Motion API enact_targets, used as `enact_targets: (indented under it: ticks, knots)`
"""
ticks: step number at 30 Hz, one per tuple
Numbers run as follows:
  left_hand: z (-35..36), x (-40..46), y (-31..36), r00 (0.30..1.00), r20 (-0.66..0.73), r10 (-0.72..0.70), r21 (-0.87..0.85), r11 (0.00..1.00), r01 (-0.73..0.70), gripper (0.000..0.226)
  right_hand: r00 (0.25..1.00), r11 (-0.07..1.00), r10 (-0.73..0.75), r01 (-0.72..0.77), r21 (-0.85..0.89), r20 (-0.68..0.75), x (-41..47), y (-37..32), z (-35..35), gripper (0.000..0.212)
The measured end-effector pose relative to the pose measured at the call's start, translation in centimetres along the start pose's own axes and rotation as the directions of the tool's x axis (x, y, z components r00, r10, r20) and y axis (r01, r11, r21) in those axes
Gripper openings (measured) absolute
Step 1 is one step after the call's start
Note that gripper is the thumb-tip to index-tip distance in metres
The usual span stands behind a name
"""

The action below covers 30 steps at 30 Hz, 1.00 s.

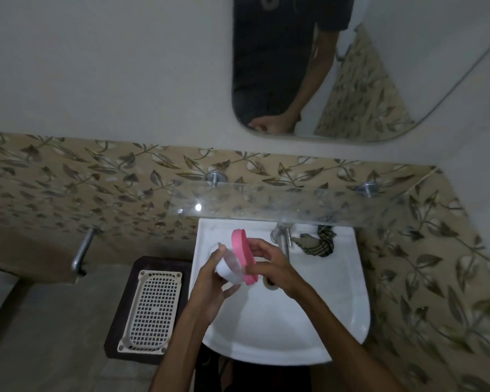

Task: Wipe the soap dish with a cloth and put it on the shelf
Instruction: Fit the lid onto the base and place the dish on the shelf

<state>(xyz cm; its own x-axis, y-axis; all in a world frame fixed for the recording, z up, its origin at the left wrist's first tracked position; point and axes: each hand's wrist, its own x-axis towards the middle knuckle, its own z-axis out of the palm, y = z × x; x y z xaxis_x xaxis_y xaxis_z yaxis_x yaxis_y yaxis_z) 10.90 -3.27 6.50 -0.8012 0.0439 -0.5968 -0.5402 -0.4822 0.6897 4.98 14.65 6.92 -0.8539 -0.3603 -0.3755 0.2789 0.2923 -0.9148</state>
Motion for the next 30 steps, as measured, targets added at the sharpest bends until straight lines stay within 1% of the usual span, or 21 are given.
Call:
enact_targets:
  ticks: [4, 7, 10, 14, 21, 26, 30]
  knots:
    - [2.7, 0.3, 0.7, 0.994, 0.111, -0.017, 0.019, 1.0, 0.015, 0.056, 0.996, 0.993, -0.087, 0.087, -0.084, 0.005, -1.9, -1.7, -2.0, 0.074]
    - [4.5, 0.3, 0.9, 0.986, 0.165, -0.009, -0.004, 1.0, 0.01, 0.06, 0.99, 0.984, -0.136, 0.132, -0.12, -0.025, -2.9, -2.6, -3.6, 0.076]
    - [5.9, 0.3, 1.2, 0.982, 0.188, 0.016, -0.029, 1.0, -0.011, 0.06, 0.985, 0.978, -0.156, 0.145, -0.148, -0.067, -3.6, -3.4, -4.7, 0.08]
    - [7.4, 0.1, 1.7, 0.974, 0.221, 0.051, -0.076, 0.996, -0.035, 0.064, 0.983, 0.971, -0.165, 0.147, -0.187, -0.083, -4.6, -4.2, -5.9, 0.086]
    - [9.8, -0.7, 2.8, 0.95, 0.295, 0.102, -0.037, 0.995, -0.096, 0.066, 0.967, 0.958, -0.23, 0.206, -0.202, -0.105, -5.8, -5.0, -7.0, 0.083]
    - [10.8, -0.8, 3.1, 0.93, 0.354, 0.104, -0.063, 0.994, -0.087, 0.055, 0.959, 0.949, -0.263, 0.238, -0.205, -0.103, -6.4, -5.3, -8.2, 0.085]
    - [11.4, -0.8, 3.2, 0.935, 0.343, 0.091, -0.073, 0.995, -0.07, 0.061, 0.951, 0.944, -0.286, 0.258, -0.207, -0.12, -6.6, -5.2, -9.4, 0.086]
